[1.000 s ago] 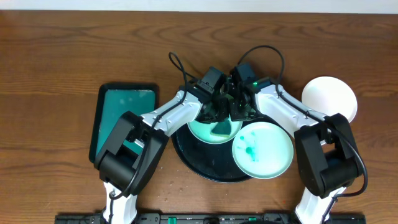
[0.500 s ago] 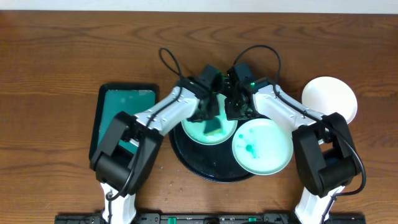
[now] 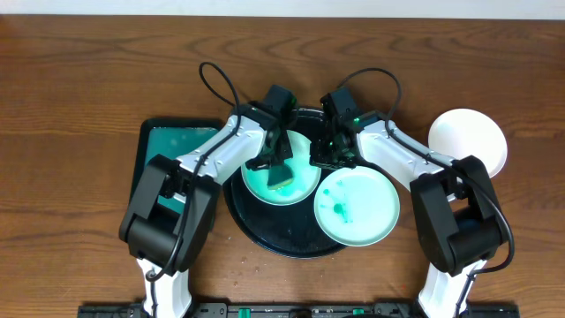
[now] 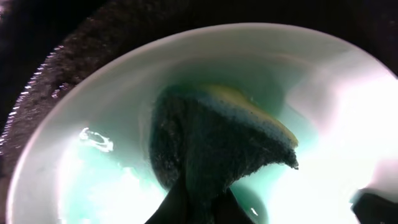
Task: Clean dirty plates on tray and stack at the side
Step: 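Scrub the tilted plate with the sponge in the left gripper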
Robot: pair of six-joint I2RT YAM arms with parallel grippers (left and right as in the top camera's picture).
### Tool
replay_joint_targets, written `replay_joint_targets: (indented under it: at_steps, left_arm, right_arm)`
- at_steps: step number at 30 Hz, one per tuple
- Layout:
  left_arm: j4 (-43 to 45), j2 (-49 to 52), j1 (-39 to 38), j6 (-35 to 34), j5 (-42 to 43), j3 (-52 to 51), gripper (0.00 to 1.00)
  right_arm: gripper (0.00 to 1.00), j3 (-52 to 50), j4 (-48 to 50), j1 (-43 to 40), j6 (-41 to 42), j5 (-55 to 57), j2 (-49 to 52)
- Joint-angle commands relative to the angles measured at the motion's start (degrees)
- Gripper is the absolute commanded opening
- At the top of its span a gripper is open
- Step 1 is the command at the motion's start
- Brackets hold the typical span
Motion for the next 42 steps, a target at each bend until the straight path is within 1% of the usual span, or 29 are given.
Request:
replay_joint_targets:
  at_steps: [1,6,12,20,22,26,30,34,38,42]
  left_arm:
    - [3.06,4.13,-1.66,0.7,10.12,-3.08,0.07]
    - [7.76,4.13,-3.69,-1.09,14.99,-3.08,0.07]
    - [12.48,4.13,-3.76,-1.95,24.41,-3.08,0.07]
    - [13.46,4.13,-3.76,-1.86,31.67,-3.08,0.07]
    - [13.14,4.13,-3.63,-0.13,28.68,-3.08,0.07]
    - [7.74,4.13,-1.6,1.2,12.17,-3.08,0.07]
    - [1.92,4.13,2.51,2.75,3.72,-3.08,0.07]
    - [-2.84,3.93,6.25,3.13,-1.27,-3.08,0.07]
    - [-4.94,3.54,8.52,5.77,-2.56,-2.58,0.07]
    - [-8.41,2.21,7.98,5.95,-7.65,-0.42,0.07]
  right_arm:
    - [0.01,-1.38,-0.37,0.96,3.87,-4.48,2.01]
    - [0.01,-1.38,-0.48,0.96,3.87,-4.5,2.01]
    - [0.01,-1.38,-0.59,0.96,3.87,-4.5,2.01]
    - [0.01,-1.38,-0.48,0.96,3.85,-4.52,2.01]
    - [0.01,-1.38,-0.55,0.96,3.87,-4.55,2.01]
    - [0.01,-1.38,-0.83,0.96,3.82,-6.01,2.01]
    - [0.01,-1.38,-0.76,0.96,3.85,-6.03,2.01]
    - [0.01,-1.38,-0.61,0.96,3.85,-6.05,2.01]
    - [0.01,-1.38,-0.59,0.96,3.85,-6.03,2.01]
    - [0.01,-1.38,-0.57,0.96,3.85,-6.05,2.01]
